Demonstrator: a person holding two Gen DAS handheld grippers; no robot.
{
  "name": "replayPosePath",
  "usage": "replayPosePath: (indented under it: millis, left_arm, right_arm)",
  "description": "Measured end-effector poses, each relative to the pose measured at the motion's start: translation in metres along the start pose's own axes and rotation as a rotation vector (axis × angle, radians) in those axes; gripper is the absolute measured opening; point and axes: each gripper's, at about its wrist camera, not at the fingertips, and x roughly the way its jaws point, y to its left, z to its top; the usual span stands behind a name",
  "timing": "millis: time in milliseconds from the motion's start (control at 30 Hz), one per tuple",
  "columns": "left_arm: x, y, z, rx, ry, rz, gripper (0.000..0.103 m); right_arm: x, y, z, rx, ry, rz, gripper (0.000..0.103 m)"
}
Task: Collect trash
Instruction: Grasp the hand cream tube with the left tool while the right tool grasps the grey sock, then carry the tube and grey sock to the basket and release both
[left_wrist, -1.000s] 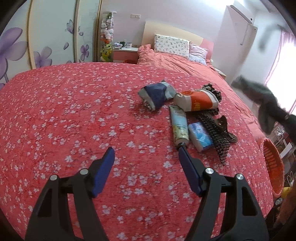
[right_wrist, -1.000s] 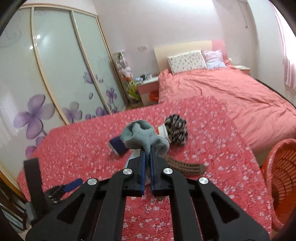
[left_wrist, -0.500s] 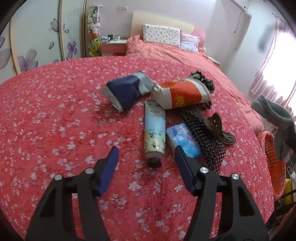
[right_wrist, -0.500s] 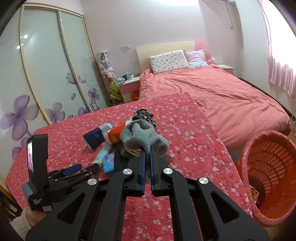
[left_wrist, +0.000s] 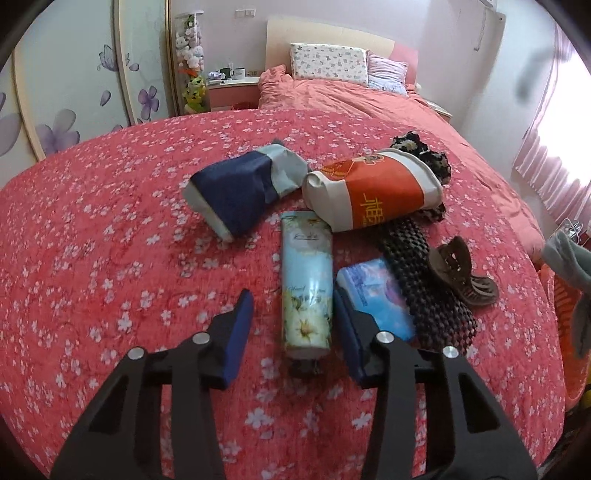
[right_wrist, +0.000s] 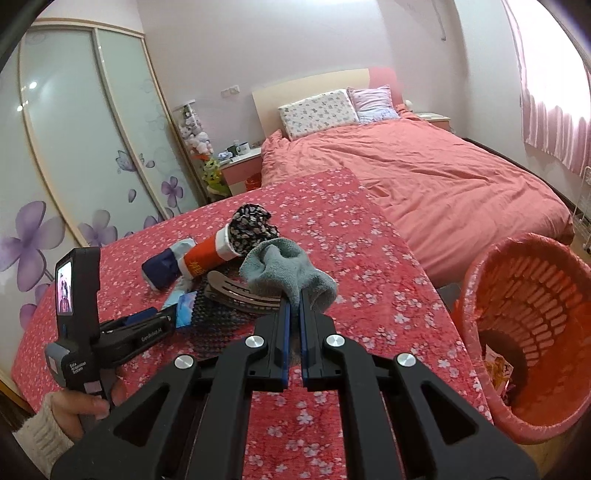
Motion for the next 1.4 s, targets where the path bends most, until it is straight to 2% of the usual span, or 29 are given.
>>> replayPosePath:
  millis: [133, 200, 467, 767, 1000, 1400]
  left_arm:
    - [0.000, -0.004, -0.002, 0.014, -0.011, 0.010, 0.035]
    - [0.000, -0.005, -0.003, 0.010, -0.012, -0.003, 0.028]
    - [-0.016, 0.007, -0.008, -0.017, -0.020, -0.026, 0.028]
    - [-0.059, 0.009, -0.008, -0.007, -0.074, -0.044, 0.028]
    - [-0.094, -0.019, -0.011, 0.032, -0.104, -0.109, 0.028]
    - [-0.141, -0.110, -0.017, 0.156, -0.155, -0.294, 0.028]
  right_arm:
    - [0.001, -0.006, -0.003, 0.016, 0.003, -0.005, 0.005]
    - [0.000, -0.008, -0.004, 0.023, 0.005, -0.007, 0.005]
    - [-0.010, -0.015, -0.004, 0.041, -0.013, -0.011, 0.005]
    - [-0.031, -0.024, -0.003, 0.062, -0.054, -0.017, 0.004]
    - [-0.054, -0.040, -0.002, 0.091, -0.101, -0.038, 0.005]
    - [-0.093, -0.084, -0.001, 0.167, -0.188, -0.105, 0.004]
